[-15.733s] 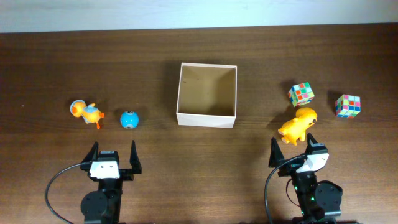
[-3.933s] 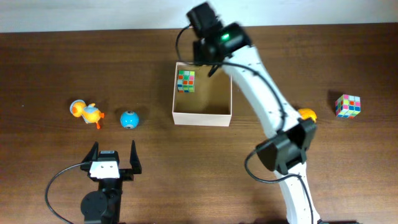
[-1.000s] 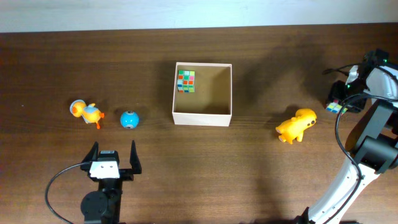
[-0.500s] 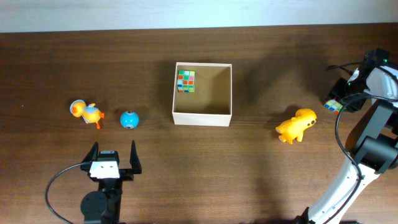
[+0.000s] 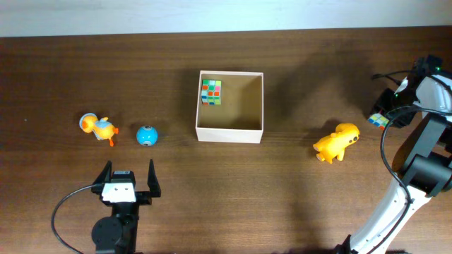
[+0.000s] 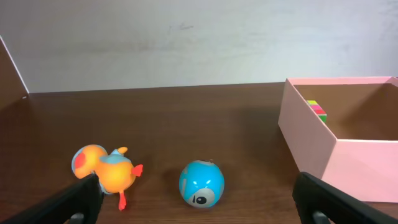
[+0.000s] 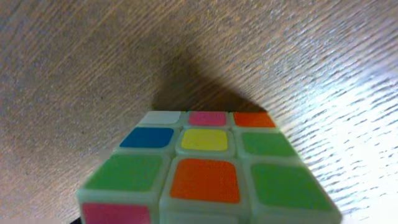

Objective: Pack container
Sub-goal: 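Carry the second cube with the right gripper over the box, then lower the cube beside the first cube and open the right gripper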

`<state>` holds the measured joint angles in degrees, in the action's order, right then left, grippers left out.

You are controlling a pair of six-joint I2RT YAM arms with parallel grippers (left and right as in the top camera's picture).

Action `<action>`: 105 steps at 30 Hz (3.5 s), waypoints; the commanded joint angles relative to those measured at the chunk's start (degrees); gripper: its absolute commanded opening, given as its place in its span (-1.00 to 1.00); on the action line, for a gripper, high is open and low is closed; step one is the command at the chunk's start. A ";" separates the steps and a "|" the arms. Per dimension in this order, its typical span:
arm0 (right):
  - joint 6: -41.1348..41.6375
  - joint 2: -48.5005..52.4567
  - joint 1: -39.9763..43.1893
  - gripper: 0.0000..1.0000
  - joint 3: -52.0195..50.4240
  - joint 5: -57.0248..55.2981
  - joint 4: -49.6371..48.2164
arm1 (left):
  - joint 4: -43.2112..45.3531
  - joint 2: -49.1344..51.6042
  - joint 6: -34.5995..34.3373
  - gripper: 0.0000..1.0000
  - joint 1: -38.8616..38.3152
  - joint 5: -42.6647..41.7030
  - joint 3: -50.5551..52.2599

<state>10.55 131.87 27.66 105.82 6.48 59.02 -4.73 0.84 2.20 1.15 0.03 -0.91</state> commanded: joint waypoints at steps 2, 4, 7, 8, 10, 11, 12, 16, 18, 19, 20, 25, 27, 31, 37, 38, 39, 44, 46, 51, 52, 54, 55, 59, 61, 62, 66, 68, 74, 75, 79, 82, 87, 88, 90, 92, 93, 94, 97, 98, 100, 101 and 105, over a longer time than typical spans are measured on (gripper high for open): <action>-0.37 -0.37 -0.31 -0.04 3.82 4.98 2.12 | -0.02 -0.55 0.87 0.99 -0.24 0.17 0.42; -2.32 -0.37 -0.31 -0.03 6.40 9.51 3.58 | -0.02 -0.55 0.87 0.99 -0.24 0.17 0.42; -4.81 -0.37 -0.31 -0.03 10.03 16.46 5.57 | -0.02 -0.55 0.87 0.99 -0.24 0.17 0.42; -6.84 -0.37 -0.31 -0.02 12.15 21.70 6.64 | -0.02 -0.55 0.87 0.99 -0.24 0.17 0.42; -9.44 -0.37 -0.33 -0.02 14.78 29.46 7.98 | -0.02 -0.55 0.87 0.99 -0.24 0.17 0.42; -10.71 -0.37 -0.33 -0.02 15.93 33.33 8.57 | -0.02 -0.55 0.87 0.98 -0.24 0.17 0.42; -12.11 -0.37 -0.37 -0.02 17.20 38.23 9.25 | -0.02 -0.55 0.87 0.99 -0.24 0.17 0.42; -15.96 -0.37 -1.14 -0.02 21.31 56.11 10.93 | -0.02 -0.55 0.87 0.98 -0.24 0.15 0.42; -16.81 -0.37 -2.58 -0.02 23.10 65.20 11.08 | -0.02 -0.55 0.87 0.99 -0.24 0.17 0.42; -17.75 -0.37 -3.45 -0.02 23.78 69.00 11.08 | -0.02 -0.55 0.87 0.99 -0.24 0.17 0.42; -17.92 -0.37 -4.92 -0.02 24.46 73.00 11.02 | -0.02 -0.55 0.87 0.99 -0.24 0.17 0.42; -20.46 -0.37 -12.46 -0.02 25.66 80.89 10.23 | -0.02 -0.55 0.87 0.99 -0.24 0.17 0.42; -20.48 -0.37 -16.28 -0.02 25.66 80.94 8.81 | -0.02 -0.55 0.87 0.99 -0.24 0.17 0.42; -19.58 -0.37 -25.70 -0.01 25.66 77.29 4.20 | -0.02 -0.55 0.87 0.99 -0.24 0.17 0.42; -8.87 -0.37 -38.14 -0.03 25.66 51.43 -1.33 | -0.02 -0.55 0.87 0.99 -0.24 0.17 0.42; -7.67 -0.37 -39.82 -0.03 25.66 47.12 -1.55 | -0.02 -0.55 0.87 0.99 -0.24 0.17 0.42; -6.43 -0.37 -41.55 -0.03 25.66 42.77 -1.86 | -0.02 -0.55 0.87 0.99 -0.24 0.17 0.42; 1.14 -0.37 -50.38 -0.03 25.66 18.14 -2.78 | -0.02 -0.55 0.87 0.98 -0.24 0.17 0.42; 3.89 -0.37 -52.87 -0.03 25.66 10.54 -2.97 | -0.02 -0.55 0.87 0.99 -0.24 0.17 0.42; 11.02 -0.31 -58.27 -0.03 25.66 -10.56 -2.95 | -0.02 -0.55 0.87 0.99 -0.24 0.17 0.42; 11.78 -0.26 -58.73 -0.03 25.64 -12.81 -2.91 | -0.02 -0.55 0.87 0.99 -0.24 0.17 0.42; 14.78 -0.24 -59.45 -0.03 25.53 -17.75 -2.47 | -0.02 -0.55 0.87 0.99 -0.24 0.17 0.42; 15.67 -0.24 -59.52 -0.03 25.35 -19.02 -2.34 | -0.02 -0.55 0.87 0.99 -0.24 0.17 0.42; 18.49 -0.15 -59.41 -0.03 24.68 -22.03 -1.75 | -0.02 -0.55 0.87 0.99 -0.24 0.17 0.42; 18.91 -0.09 -59.36 -0.03 23.89 -22.69 -1.70 | -0.02 -0.55 0.87 0.99 -0.24 0.17 0.42; 18.93 0.00 -59.36 -0.03 23.34 -22.67 -1.84 | -0.02 -0.55 0.87 0.99 -0.24 0.17 0.42; 20.94 0.61 -59.36 -0.03 20.72 -22.60 -2.05 | -0.02 -0.55 0.87 0.99 -0.24 0.17 0.42; 22.14 1.07 -59.36 -0.03 19.37 -22.58 -2.25 | -0.02 -0.55 0.87 0.99 -0.24 0.17 0.42; 24.50 1.68 -59.36 -0.03 16.85 -21.94 -2.36 | -0.02 -0.55 0.87 0.99 -0.24 0.17 0.42; 24.50 1.86 -59.36 -0.03 16.85 -21.94 -2.36 | -0.02 -0.55 0.87 0.99 -0.24 0.17 0.42; 25.33 3.08 -59.36 -0.03 16.85 -21.97 -2.34 | -0.02 -0.55 0.87 0.99 -0.24 0.17 0.42; 25.99 4.15 -59.36 -0.03 16.85 -21.99 -3.17 | -0.02 -0.55 0.87 0.99 -0.24 0.15 0.42; 25.97 5.27 -59.36 -0.03 16.85 -21.99 -4.31 | -0.02 -0.55 0.87 0.99 -0.24 0.15 0.42; 25.97 5.46 -59.34 -0.03 16.85 -21.99 -4.46 | -0.02 -0.55 0.87 0.99 -0.24 0.17 0.42; 25.97 6.08 -59.12 -0.03 16.85 -21.97 -4.72 | -0.02 -0.55 0.87 0.98 -0.24 0.17 0.42; 25.97 6.54 -58.88 -0.03 16.85 -21.97 -5.07 | -0.02 -0.55 0.87 0.99 -0.24 0.17 0.42; 25.97 6.88 -58.73 -0.03 16.85 -21.94 -5.22 | -0.02 -0.55 0.87 0.99 -0.24 0.17 0.42; 25.97 7.08 -58.64 -0.03 16.85 -21.94 -5.42 | -0.02 -0.55 0.87 0.99 -0.24 0.17 0.42; 25.94 7.32 -58.34 -0.03 16.85 -21.79 -5.88 | -0.02 -0.55 0.87 0.99 -0.24 0.17 0.42; 25.92 7.32 -58.31 -0.03 16.85 -21.77 -6.12 | -0.02 -0.55 0.87 0.99 -0.24 0.17 0.42; 25.81 7.32 -58.16 -0.03 16.85 -21.77 -6.56 | -0.02 -0.55 0.87 0.99 -0.24 0.17 0.42; 25.73 7.32 -58.05 -0.03 16.85 -21.70 -6.73 | -0.02 -0.55 0.87 0.99 -0.24 0.17 0.42; 24.94 7.32 -57.75 0.06 16.85 -21.20 -7.30 | -0.02 -0.55 0.87 0.99 -0.24 0.17 0.42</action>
<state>35.99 138.63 -30.72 122.91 -14.09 52.40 -4.73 0.84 2.20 1.15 0.03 -0.91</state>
